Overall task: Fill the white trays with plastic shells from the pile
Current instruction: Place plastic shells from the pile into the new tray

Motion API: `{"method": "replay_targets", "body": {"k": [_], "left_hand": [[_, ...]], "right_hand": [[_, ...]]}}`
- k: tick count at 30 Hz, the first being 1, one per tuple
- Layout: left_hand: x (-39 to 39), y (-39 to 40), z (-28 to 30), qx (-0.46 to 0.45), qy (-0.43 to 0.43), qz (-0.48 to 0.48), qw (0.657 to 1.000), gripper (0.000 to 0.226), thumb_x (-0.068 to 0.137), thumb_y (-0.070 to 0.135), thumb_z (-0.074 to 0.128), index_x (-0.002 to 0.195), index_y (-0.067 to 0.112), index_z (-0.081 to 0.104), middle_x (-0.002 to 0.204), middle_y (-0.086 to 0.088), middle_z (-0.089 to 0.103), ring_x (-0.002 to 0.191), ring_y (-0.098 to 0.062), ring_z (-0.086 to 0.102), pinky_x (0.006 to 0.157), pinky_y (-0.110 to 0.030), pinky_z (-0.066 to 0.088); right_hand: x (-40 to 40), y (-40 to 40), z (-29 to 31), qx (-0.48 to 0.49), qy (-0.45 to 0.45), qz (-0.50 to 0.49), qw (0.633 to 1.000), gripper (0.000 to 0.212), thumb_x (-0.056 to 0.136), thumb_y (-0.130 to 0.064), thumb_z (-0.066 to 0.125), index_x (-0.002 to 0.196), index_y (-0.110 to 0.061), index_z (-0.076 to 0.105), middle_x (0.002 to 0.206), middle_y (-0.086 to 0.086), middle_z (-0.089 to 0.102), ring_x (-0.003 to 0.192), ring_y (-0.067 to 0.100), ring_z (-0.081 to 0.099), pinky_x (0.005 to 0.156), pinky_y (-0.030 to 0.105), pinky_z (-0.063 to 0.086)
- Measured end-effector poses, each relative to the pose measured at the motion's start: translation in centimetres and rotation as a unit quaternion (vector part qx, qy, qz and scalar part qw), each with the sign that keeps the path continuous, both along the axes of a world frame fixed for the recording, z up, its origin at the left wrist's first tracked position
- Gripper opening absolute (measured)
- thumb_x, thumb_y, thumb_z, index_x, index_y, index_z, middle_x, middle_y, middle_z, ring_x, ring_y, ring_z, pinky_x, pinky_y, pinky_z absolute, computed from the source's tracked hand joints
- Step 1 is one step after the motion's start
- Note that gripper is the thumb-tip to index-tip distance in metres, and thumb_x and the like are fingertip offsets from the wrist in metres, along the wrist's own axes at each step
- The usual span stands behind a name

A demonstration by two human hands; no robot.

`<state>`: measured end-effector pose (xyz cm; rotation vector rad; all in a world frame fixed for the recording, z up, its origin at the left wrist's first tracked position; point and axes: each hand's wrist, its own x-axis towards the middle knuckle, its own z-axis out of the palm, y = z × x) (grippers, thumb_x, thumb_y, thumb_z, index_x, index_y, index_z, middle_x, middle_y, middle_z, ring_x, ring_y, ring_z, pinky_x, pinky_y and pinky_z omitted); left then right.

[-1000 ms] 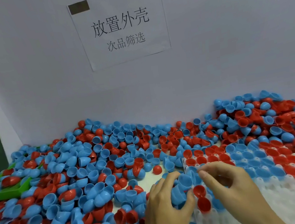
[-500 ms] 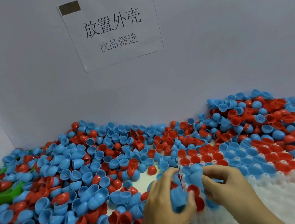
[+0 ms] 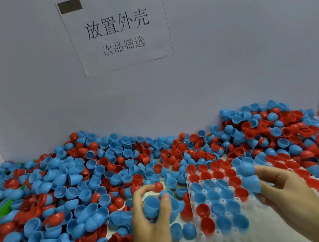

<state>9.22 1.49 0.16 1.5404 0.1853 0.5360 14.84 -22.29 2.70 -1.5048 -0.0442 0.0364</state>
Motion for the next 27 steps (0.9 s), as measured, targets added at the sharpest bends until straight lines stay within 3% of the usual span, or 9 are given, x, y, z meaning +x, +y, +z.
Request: {"method": "replay_targets", "body": {"k": [3, 5, 8, 11, 14, 17, 20, 27], "left_hand": [[-0.1, 0.0, -0.2, -0.003, -0.004, 0.010, 1.000, 0.012, 0.093, 0.022, 0.065, 0.101, 0.027, 0.059, 0.064, 0.007, 0.068, 0.048, 0.001, 0.054, 0.049, -0.013, 0.044], [-0.1, -0.2, -0.2, 0.000, -0.007, 0.012, 1.000, 0.011, 0.093, 0.021, 0.065, 0.102, 0.025, 0.059, 0.068, 0.008, 0.070, 0.055, 0.001, 0.060, 0.053, -0.010, 0.045], [-0.1, -0.4, -0.1, 0.002, -0.010, 0.013, 1.000, 0.012, 0.093, 0.021, 0.065, 0.103, 0.024, 0.059, 0.071, 0.008, 0.071, 0.060, 0.000, 0.063, 0.057, -0.009, 0.046], [-0.2, -0.5, -0.1, 0.010, -0.011, 0.011, 1.000, 0.011, 0.093, 0.023, 0.064, 0.102, 0.026, 0.058, 0.069, 0.009, 0.069, 0.060, 0.001, 0.061, 0.058, -0.013, 0.047], [-0.2, -0.5, -0.2, 0.014, -0.013, 0.008, 1.000, 0.011, 0.093, 0.023, 0.064, 0.101, 0.027, 0.058, 0.067, 0.009, 0.067, 0.057, 0.002, 0.058, 0.058, -0.014, 0.046], [-0.1, -0.5, -0.3, 0.010, -0.015, 0.006, 1.000, 0.011, 0.093, 0.020, 0.064, 0.102, 0.024, 0.058, 0.063, 0.008, 0.066, 0.052, 0.001, 0.056, 0.054, -0.012, 0.047], [-0.1, -0.6, -0.3, 0.012, -0.015, 0.003, 1.000, 0.012, 0.093, 0.020, 0.065, 0.103, 0.023, 0.058, 0.062, 0.010, 0.065, 0.050, 0.001, 0.053, 0.051, -0.011, 0.046], [-0.2, -0.7, -0.3, 0.014, -0.011, -0.004, 1.000, 0.012, 0.094, 0.021, 0.064, 0.103, 0.024, 0.057, 0.055, 0.008, 0.059, 0.044, -0.001, 0.048, 0.048, -0.012, 0.044]], "right_hand": [[-0.3, -2.1, 0.3, -0.141, -0.044, -0.075, 0.986, 0.010, 0.081, -0.013, 0.075, 0.081, -0.021, 0.079, 0.083, 0.002, 0.075, 0.062, 0.019, 0.062, 0.059, 0.030, 0.054], [-0.3, -2.8, 0.3, -0.208, -0.063, -0.096, 0.971, 0.020, 0.084, -0.002, 0.073, 0.079, -0.020, 0.077, 0.080, -0.001, 0.075, 0.056, 0.015, 0.063, 0.055, 0.026, 0.053], [-0.5, -2.4, 0.2, -0.270, -0.084, -0.074, 0.956, 0.026, 0.082, 0.000, 0.075, 0.078, -0.026, 0.072, 0.071, -0.010, 0.073, 0.057, 0.013, 0.064, 0.049, 0.018, 0.051], [-0.8, -1.6, 0.2, -0.341, -0.110, -0.044, 0.932, 0.032, 0.079, -0.005, 0.080, 0.073, -0.034, 0.071, 0.067, -0.014, 0.070, 0.060, 0.016, 0.063, 0.053, 0.022, 0.052], [-1.0, -1.1, 0.3, -0.430, -0.140, -0.005, 0.892, 0.031, 0.078, -0.009, 0.082, 0.071, -0.037, 0.072, 0.065, -0.014, 0.067, 0.060, 0.006, 0.057, 0.056, 0.016, 0.047], [-0.9, -0.9, 0.2, -0.519, -0.141, 0.020, 0.843, 0.014, 0.084, -0.016, 0.079, 0.087, -0.030, 0.079, 0.072, -0.017, 0.062, 0.064, 0.004, 0.057, 0.060, 0.010, 0.045], [-0.9, -0.3, -0.3, -0.568, -0.121, 0.047, 0.812, 0.013, 0.089, -0.023, 0.074, 0.101, -0.027, 0.078, 0.082, -0.020, 0.057, 0.071, 0.003, 0.056, 0.058, 0.010, 0.045], [-1.0, 0.3, -1.2, -0.591, -0.119, 0.053, 0.796, 0.019, 0.094, -0.035, 0.066, 0.110, -0.030, 0.074, 0.098, -0.019, 0.052, 0.085, 0.001, 0.053, 0.063, 0.013, 0.041]]}}
